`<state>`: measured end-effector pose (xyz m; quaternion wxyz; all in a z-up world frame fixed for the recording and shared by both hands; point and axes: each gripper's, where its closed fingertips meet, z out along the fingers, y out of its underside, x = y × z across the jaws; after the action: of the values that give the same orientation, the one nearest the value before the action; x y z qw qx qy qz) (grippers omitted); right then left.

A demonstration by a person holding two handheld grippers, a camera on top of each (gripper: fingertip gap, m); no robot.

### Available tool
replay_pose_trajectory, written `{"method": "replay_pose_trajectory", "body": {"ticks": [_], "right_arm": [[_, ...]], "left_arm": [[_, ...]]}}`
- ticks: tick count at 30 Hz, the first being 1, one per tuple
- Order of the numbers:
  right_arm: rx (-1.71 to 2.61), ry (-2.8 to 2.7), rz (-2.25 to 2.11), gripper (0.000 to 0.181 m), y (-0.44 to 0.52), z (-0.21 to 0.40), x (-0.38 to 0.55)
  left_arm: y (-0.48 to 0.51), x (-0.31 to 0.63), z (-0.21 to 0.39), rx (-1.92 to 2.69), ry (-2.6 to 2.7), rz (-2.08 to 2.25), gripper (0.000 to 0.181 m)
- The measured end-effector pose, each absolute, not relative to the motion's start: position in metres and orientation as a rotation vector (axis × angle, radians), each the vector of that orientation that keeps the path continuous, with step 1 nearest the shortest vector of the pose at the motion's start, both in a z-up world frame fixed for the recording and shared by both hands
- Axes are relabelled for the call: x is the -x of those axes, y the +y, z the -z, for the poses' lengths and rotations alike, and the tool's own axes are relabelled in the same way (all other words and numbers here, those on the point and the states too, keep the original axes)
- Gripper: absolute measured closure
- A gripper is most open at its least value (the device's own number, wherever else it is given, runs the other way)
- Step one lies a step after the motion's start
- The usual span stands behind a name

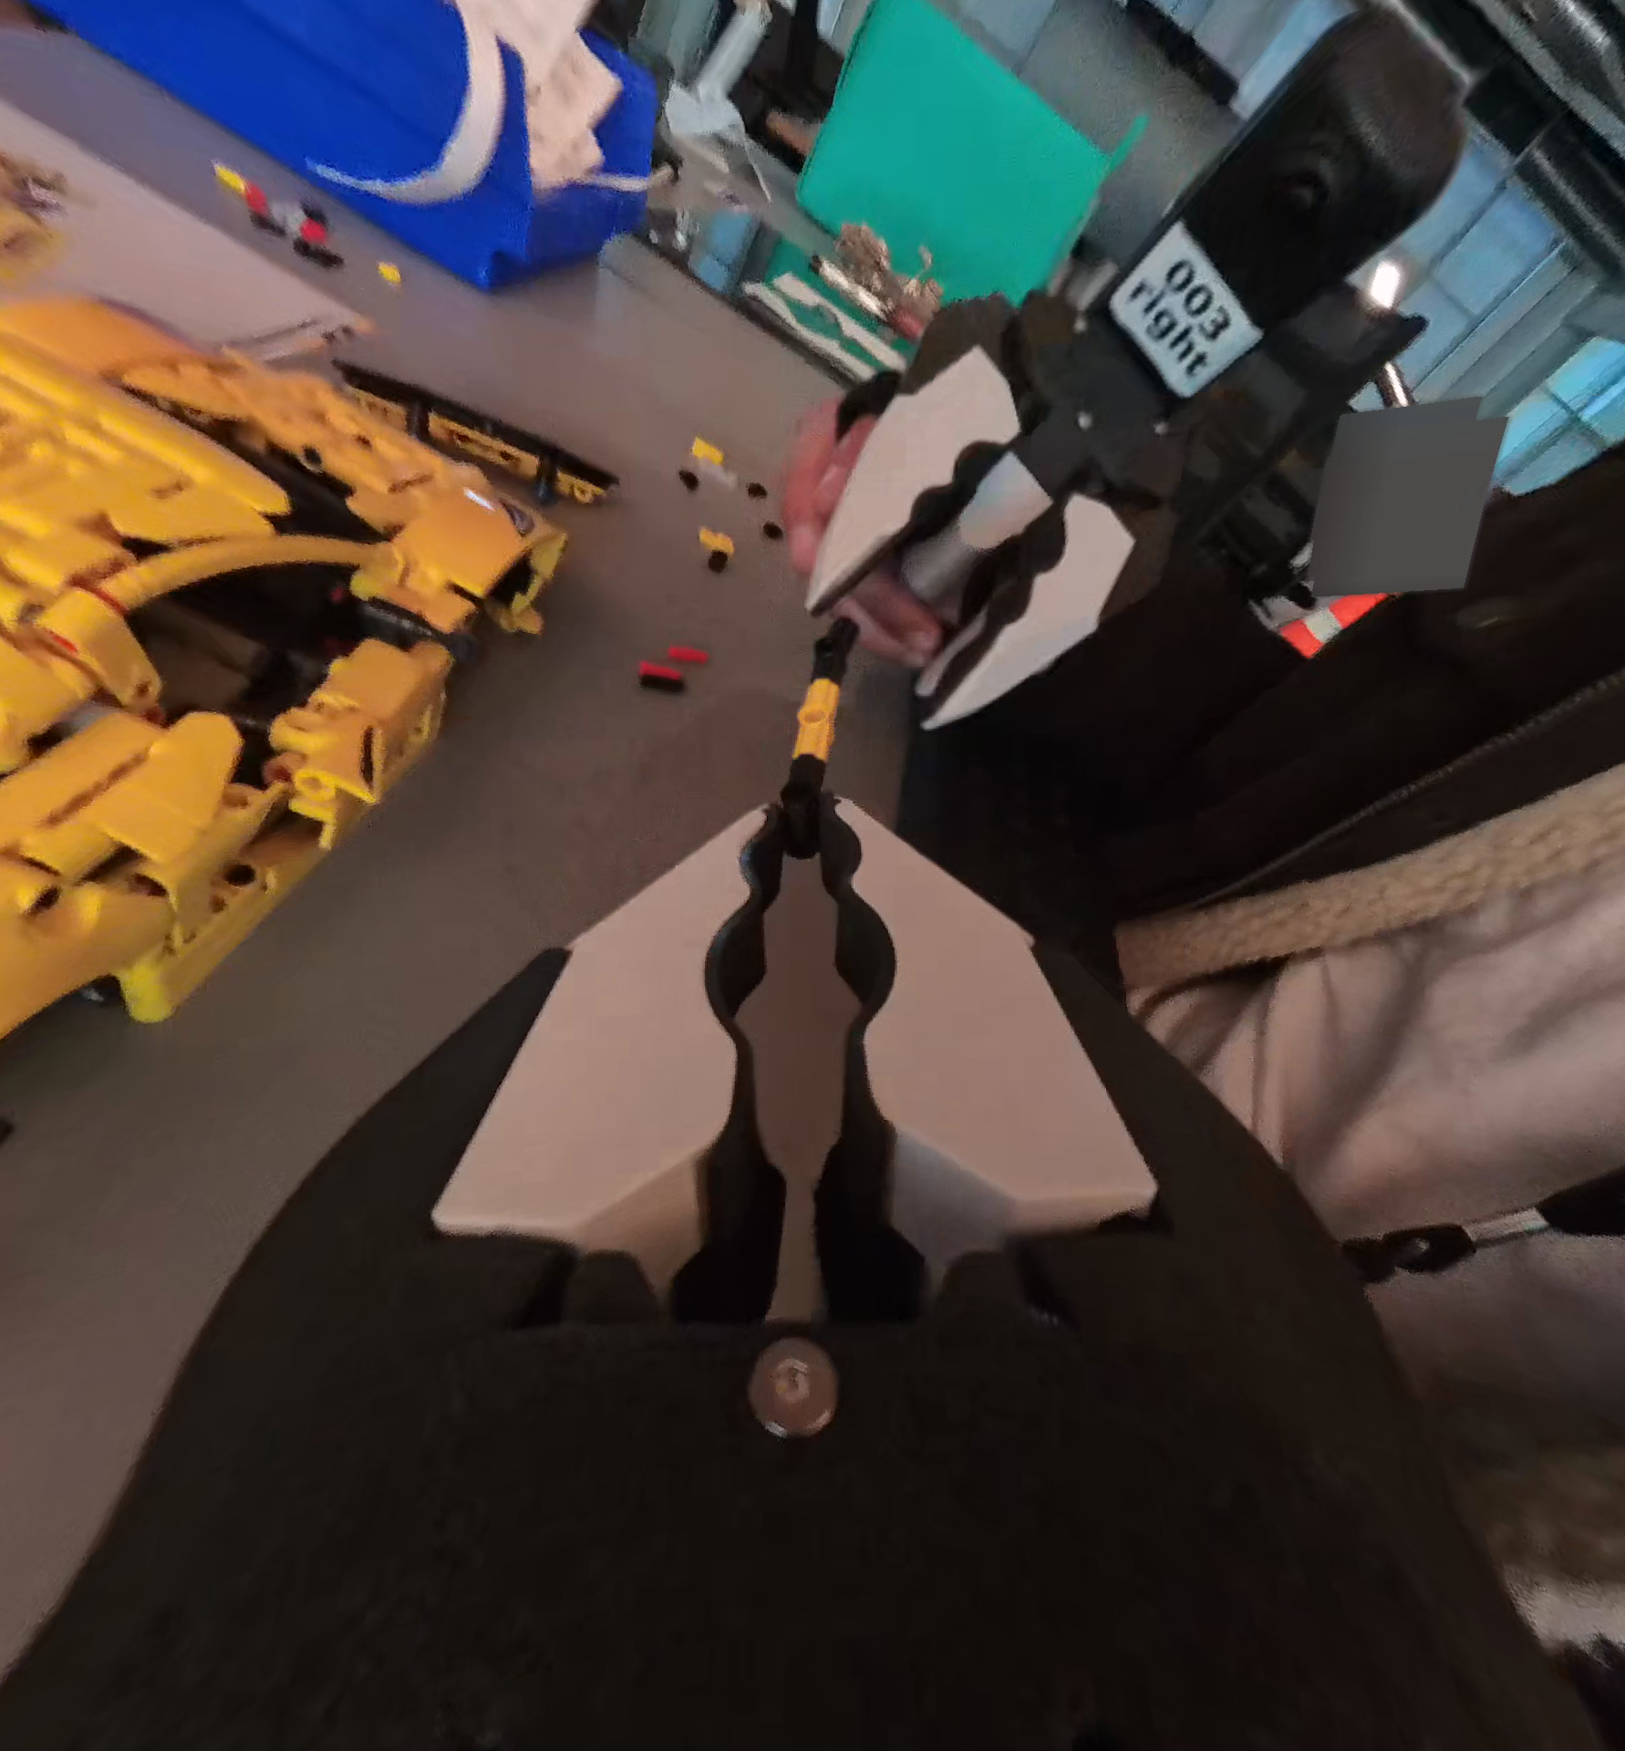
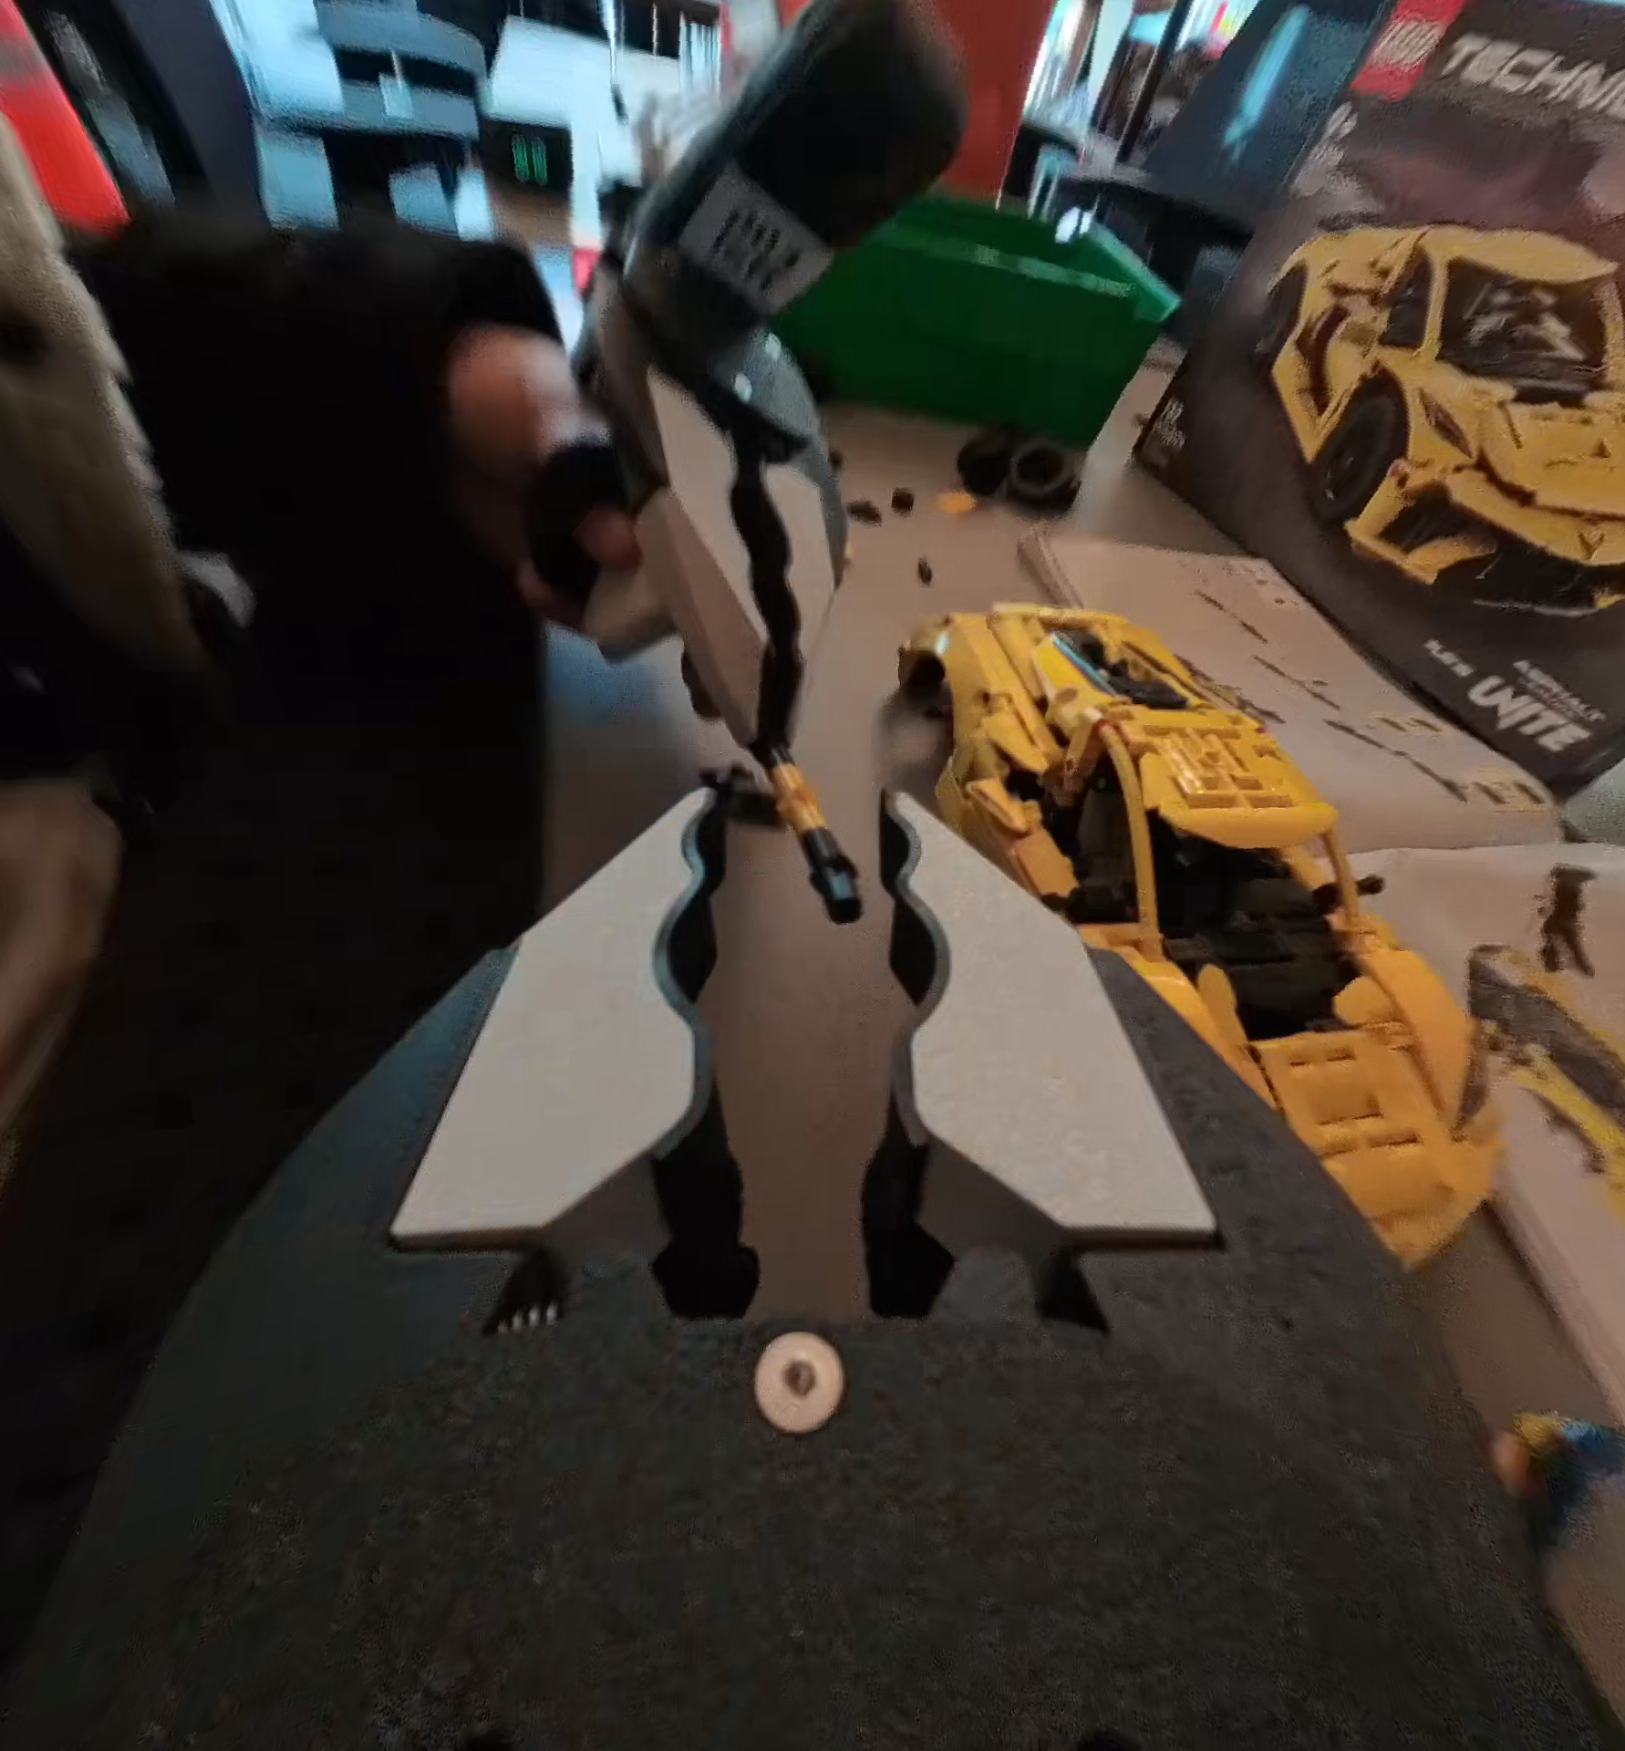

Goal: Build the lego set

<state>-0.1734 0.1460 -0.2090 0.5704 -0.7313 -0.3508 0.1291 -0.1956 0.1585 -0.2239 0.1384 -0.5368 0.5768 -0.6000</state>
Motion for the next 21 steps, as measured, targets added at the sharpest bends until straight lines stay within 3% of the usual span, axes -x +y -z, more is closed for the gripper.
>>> {"method": "replay_pose_trajectory", "body": {"ticks": [4, 6, 9, 12, 19, 21], "right_arm": [[1.773, -1.015, -0.056, 0.156, 0.149, 0.229, 0.176], [1.769, -1.053, 0.023, 0.17, 0.151, 0.232, 0.176], [1.757, -1.04, 0.025, 0.173, 0.157, 0.23, 0.175], [1.748, -0.93, -0.044, 0.174, 0.166, 0.221, 0.18], [1.676, -0.958, 0.081, 0.174, 0.175, 0.221, 0.194], [1.666, -0.966, 0.071, 0.174, 0.174, 0.218, 0.197]], "left_arm": [[0.154, 0.198, 0.227, 1.574, 1.704, 1.756, 0.175], [0.154, 0.198, 0.227, 1.592, 1.7, 1.755, 0.174], [0.163, 0.195, 0.216, 1.596, 1.564, 1.82, 0.174], [0.162, 0.192, 0.205, 1.596, 1.452, 1.978, 0.158], [0.161, 0.19, 0.208, 1.657, 1.424, 2.024, 0.16], [0.162, 0.191, 0.209, 1.675, 1.426, 2.029, 0.17]]}}
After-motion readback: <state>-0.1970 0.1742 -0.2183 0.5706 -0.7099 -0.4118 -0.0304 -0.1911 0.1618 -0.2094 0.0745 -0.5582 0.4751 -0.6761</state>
